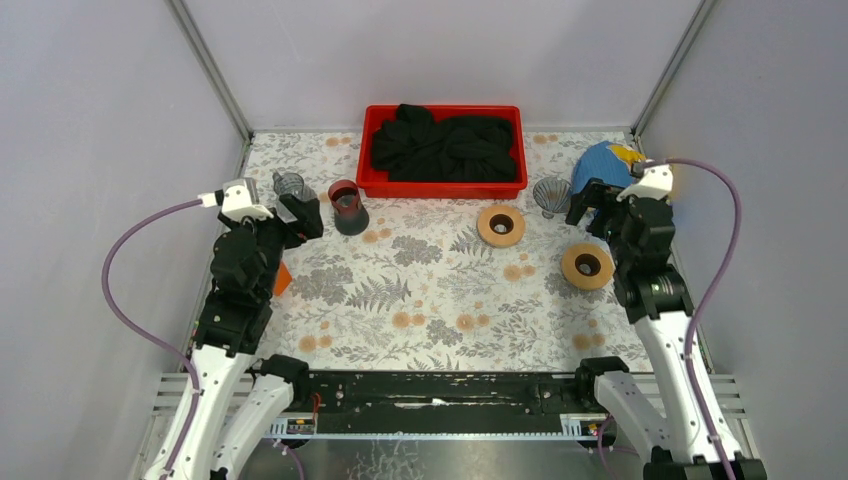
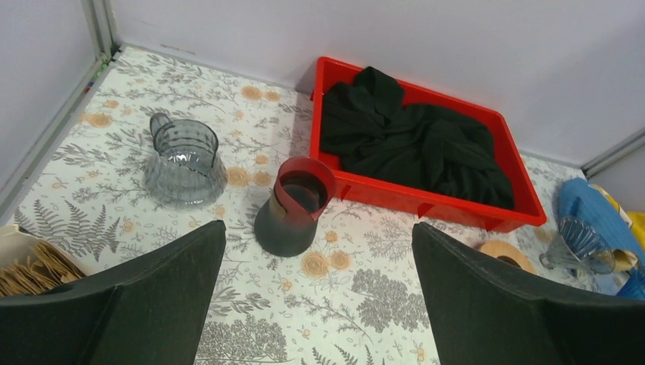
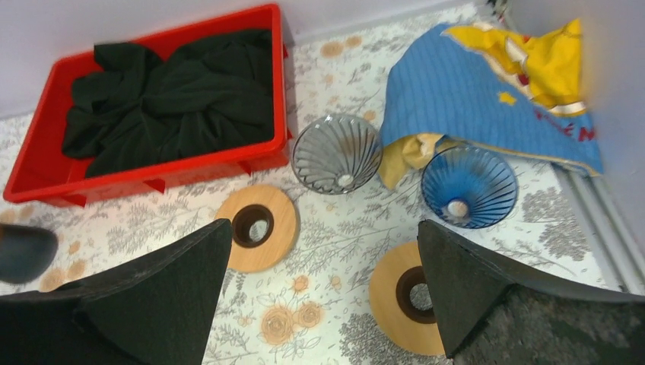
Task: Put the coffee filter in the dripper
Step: Move the coffee server to the center of the board.
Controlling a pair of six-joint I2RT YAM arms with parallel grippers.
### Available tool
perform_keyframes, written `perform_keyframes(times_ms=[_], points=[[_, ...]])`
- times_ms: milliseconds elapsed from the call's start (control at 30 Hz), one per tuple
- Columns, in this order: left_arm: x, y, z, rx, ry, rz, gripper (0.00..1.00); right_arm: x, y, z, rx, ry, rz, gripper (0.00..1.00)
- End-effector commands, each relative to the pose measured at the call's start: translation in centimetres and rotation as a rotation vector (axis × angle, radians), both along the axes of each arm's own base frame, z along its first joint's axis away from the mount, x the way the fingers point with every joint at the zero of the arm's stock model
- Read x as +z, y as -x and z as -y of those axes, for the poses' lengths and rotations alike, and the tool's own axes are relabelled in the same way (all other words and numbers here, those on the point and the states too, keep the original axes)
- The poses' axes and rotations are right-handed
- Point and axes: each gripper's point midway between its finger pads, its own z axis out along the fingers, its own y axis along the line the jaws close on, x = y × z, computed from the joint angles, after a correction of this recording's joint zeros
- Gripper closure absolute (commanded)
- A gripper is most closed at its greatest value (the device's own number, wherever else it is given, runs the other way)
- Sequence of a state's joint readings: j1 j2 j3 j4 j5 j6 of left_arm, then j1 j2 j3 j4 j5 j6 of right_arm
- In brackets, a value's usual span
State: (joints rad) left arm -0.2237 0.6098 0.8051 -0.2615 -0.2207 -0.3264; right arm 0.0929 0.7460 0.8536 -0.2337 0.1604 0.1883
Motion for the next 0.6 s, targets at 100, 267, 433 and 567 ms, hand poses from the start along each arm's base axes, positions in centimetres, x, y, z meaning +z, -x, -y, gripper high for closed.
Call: perform_keyframes(times_ms=[100,267,433,567], points=[[-0.6,-0.9,1.4,-0.059,-0.043,-0.026,0.00,0.6,-1.2,-2.8,0.120,-0.075,-0.022,0.01],[-1.8,-3.3,2.2,-0.070,-0.062,-0.154,0.00,0.0,-1.0,-3.4,0.155,-0.080,-0.032,0.01],[-3.6,-6.0,2.3,-0.066,-0.138,-0.292,0.00,-0.4,-0.1,-4.1,0.196,-0.095,-0.022,0.01],[-4.5,-8.2,2.1,-0.090,-0.222,-0.360,0.00,-0.7,0.5,-4.5,0.219,-0.117,0.008,0.01]])
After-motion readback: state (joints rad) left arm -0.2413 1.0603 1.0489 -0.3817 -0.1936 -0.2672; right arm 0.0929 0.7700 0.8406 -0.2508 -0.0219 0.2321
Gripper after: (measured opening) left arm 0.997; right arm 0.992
